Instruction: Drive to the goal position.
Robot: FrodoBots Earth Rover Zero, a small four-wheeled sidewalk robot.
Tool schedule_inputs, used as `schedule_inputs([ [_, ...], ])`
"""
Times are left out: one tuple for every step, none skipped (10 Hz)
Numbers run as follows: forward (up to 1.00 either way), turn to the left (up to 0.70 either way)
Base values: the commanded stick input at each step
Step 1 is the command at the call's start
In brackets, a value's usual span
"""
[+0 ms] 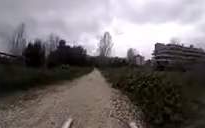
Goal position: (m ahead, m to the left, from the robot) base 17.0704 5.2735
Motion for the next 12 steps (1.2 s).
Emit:
schedule_inputs([
  [0.70,0.00],
  [0.70,0.00],
  [0.70,0.00],
  [0.70,0.00],
  [0.70,0.00],
  [0.70,0.00],
  [0.70,0.00],
  [0.70,0.00],
  [0.70,0.00],
  [0.70,0.00],
  [0.70,0.00],
  [0.70,0.00],
])
